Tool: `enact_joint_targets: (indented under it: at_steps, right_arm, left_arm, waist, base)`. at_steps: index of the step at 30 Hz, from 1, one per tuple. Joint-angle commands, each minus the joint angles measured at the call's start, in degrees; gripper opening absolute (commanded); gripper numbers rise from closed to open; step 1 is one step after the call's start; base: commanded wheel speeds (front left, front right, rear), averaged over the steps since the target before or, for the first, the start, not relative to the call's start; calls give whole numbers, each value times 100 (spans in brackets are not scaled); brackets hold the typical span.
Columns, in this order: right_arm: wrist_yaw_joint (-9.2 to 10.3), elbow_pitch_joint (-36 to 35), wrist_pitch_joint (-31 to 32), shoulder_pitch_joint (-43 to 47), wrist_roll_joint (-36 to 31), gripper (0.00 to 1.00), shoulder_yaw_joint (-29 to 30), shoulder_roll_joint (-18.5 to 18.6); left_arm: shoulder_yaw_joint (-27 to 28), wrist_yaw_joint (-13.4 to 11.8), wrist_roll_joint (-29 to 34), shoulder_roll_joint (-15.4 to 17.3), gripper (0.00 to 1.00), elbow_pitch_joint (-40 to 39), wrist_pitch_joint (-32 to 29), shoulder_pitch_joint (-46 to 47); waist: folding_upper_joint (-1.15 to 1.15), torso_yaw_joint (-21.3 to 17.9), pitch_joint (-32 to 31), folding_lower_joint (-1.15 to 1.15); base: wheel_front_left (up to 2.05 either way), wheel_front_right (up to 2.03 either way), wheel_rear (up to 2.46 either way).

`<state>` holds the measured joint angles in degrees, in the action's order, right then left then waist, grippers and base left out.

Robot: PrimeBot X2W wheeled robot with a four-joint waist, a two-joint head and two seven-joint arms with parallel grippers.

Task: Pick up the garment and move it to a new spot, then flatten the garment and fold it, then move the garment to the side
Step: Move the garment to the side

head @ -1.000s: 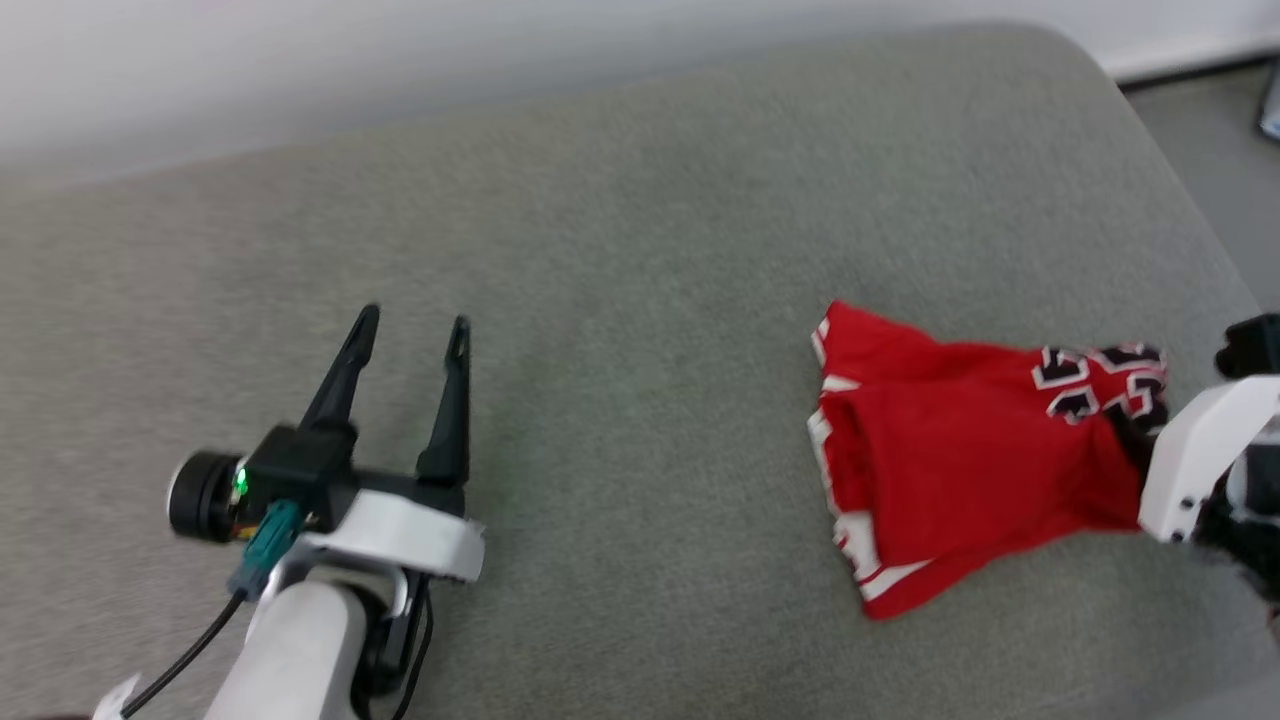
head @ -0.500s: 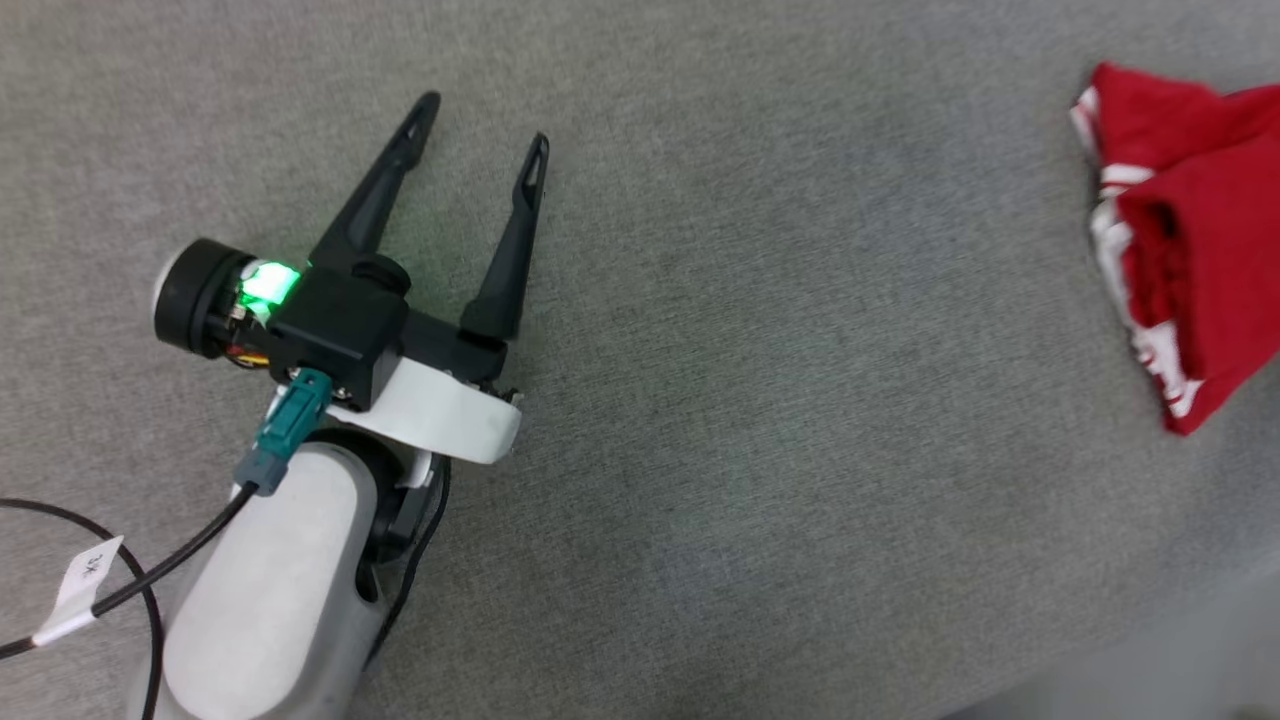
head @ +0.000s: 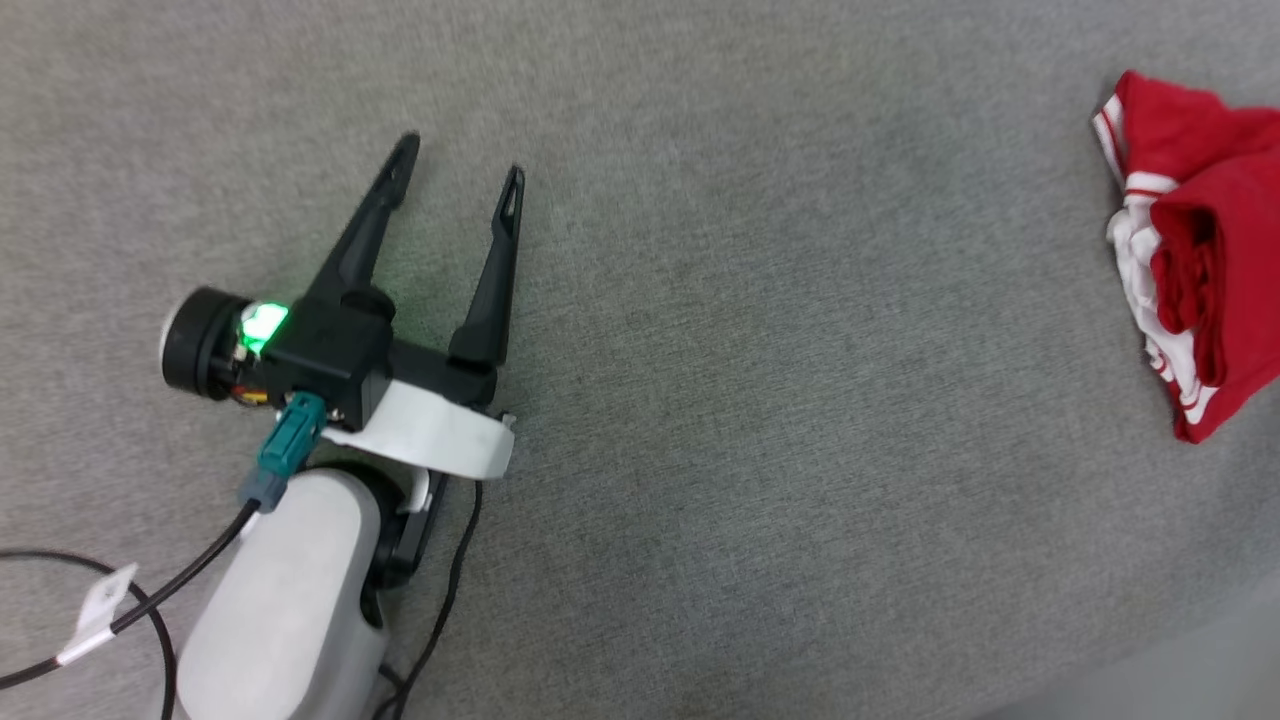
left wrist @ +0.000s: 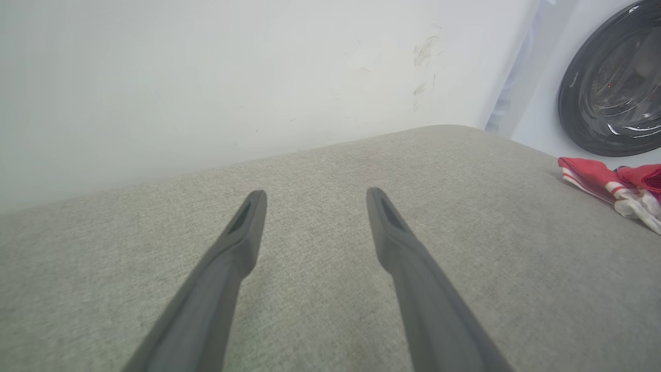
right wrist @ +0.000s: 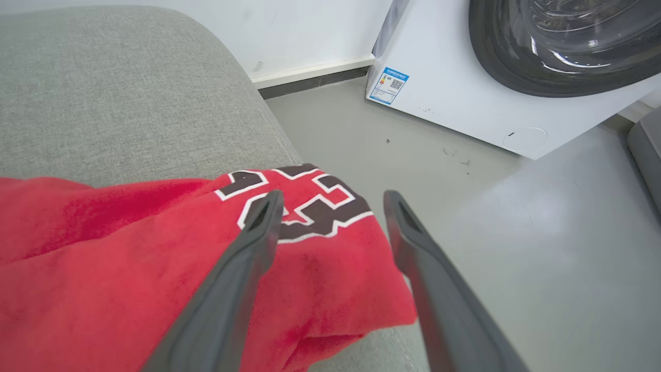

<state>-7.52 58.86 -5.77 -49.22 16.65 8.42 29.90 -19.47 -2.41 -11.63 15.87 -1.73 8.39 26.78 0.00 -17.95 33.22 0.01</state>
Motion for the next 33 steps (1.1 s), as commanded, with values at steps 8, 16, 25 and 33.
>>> enact_joint_targets:
  at_steps: [8,16,25,33]
  right_arm:
    - [6,-571,-282,911,-37,100,-460,-272]
    - [6,-1759,-290,2107,169,100,-1002,-791]
    - [6,-3061,-214,3104,383,100,-1330,-1268]
    - [6,-4481,-58,4033,104,100,-1211,-1705]
  left_arm:
    - [219,-210,-363,-135,100,481,360,-753]
    - [504,-431,-682,-205,100,700,551,-1533]
    - [809,-593,-923,-215,100,836,631,-2136]
    - [1081,-716,-944,22,100,890,652,-2745]
  waist:
    - [0,221,-1234,-1]
    - [0,471,-2089,-1]
    - [0,976,-2652,-1]
    - [0,1332,-3122,-1]
  base:
    - [0,0,0]
    - [0,0,0]
    - [0,0,0]
    - [0,0,0]
